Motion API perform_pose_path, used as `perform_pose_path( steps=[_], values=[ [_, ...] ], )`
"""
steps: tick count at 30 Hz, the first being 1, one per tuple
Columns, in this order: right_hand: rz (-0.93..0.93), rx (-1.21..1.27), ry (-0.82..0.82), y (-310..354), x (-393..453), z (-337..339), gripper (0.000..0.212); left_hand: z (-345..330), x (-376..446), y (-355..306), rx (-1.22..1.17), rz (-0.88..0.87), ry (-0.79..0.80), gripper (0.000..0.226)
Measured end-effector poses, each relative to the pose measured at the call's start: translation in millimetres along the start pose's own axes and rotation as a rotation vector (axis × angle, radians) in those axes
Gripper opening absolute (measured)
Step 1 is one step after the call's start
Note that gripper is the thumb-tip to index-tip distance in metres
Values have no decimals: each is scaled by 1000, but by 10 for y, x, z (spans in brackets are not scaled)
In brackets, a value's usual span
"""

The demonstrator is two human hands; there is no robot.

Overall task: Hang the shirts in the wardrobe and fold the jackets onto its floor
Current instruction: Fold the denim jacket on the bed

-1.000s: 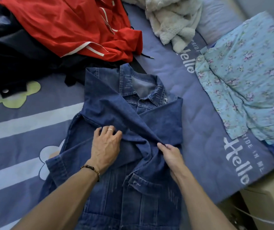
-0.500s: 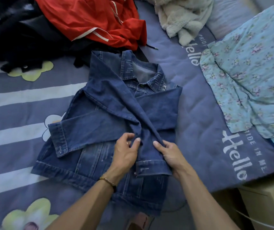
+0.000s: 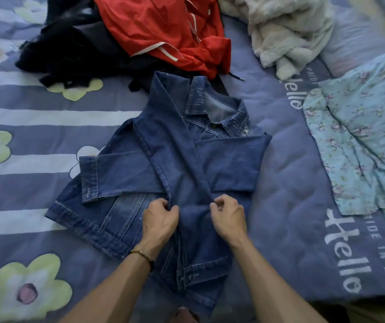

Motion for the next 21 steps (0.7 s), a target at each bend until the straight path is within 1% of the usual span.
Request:
perform_pose_path(
  steps=[1, 2, 3, 4, 5, 7, 9, 10, 11, 12, 13, 15, 17, 18, 19, 20, 21],
  values=[
    [-92, 6, -45, -115, 25, 72, 9, 28, -9, 63, 6, 14, -3, 22],
    [-132, -15, -86, -158, 53, 124, 9, 74, 6, 120, 27, 20, -7, 25],
    [-111, -34, -128, -140, 63, 181, 6, 100, 9, 133, 64, 4, -7, 31],
    [-37, -15, -171, -30, 112, 206, 3, 144, 43, 100, 110, -14, -18, 39],
    [40, 32, -198, 97, 135, 206, 4, 193, 67, 32, 162, -37, -51, 45],
    [136, 128, -173, 377, 233, 89, 20, 325, 172, -123, 187, -44, -148, 46],
    [145, 154, -68, 627, 421, -126, 39, 418, 389, -219, 42, -21, -186, 39],
    [130, 150, -25, 702, 506, -198, 42, 421, 496, -241, -71, -9, -169, 33],
    [113, 135, 2, 769, 634, -282, 38, 432, 652, -245, -168, 6, -148, 28],
    [79, 113, 8, 760, 730, -295, 30, 432, 760, -238, -223, 28, -126, 23],
    [28, 85, 2, 724, 822, -276, 22, 459, 860, -218, -238, 59, -118, 20],
    [-49, -32, 11, 671, 948, -233, 13, 522, 1008, -142, -175, 98, -82, 16],
    [-42, -151, 22, 752, 1027, -175, 12, 581, 1061, -169, -84, 46, -23, 20],
    [-29, -167, -1, 870, 1099, -129, 15, 649, 1126, -240, -61, -15, -23, 24],
    [-11, -147, -34, 1010, 1164, -82, 21, 741, 1180, -336, -46, -92, -47, 29],
    [26, -102, -59, 1189, 1260, -61, 26, 870, 1260, -471, -16, -188, -116, 36],
    [74, -61, -63, 1377, 1345, -64, 29, 1018, 1318, -622, 36, -288, -217, 43]
  ],
)
Point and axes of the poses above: each hand's wrist, its own x-axis towards the middle knuckle, its own z-axis out of the back of the hand, y = z × x, the point moved 10 cm from there along x, towards the middle knuckle, and after that the axes turned 1 degree about x, right-handed, at the moved point
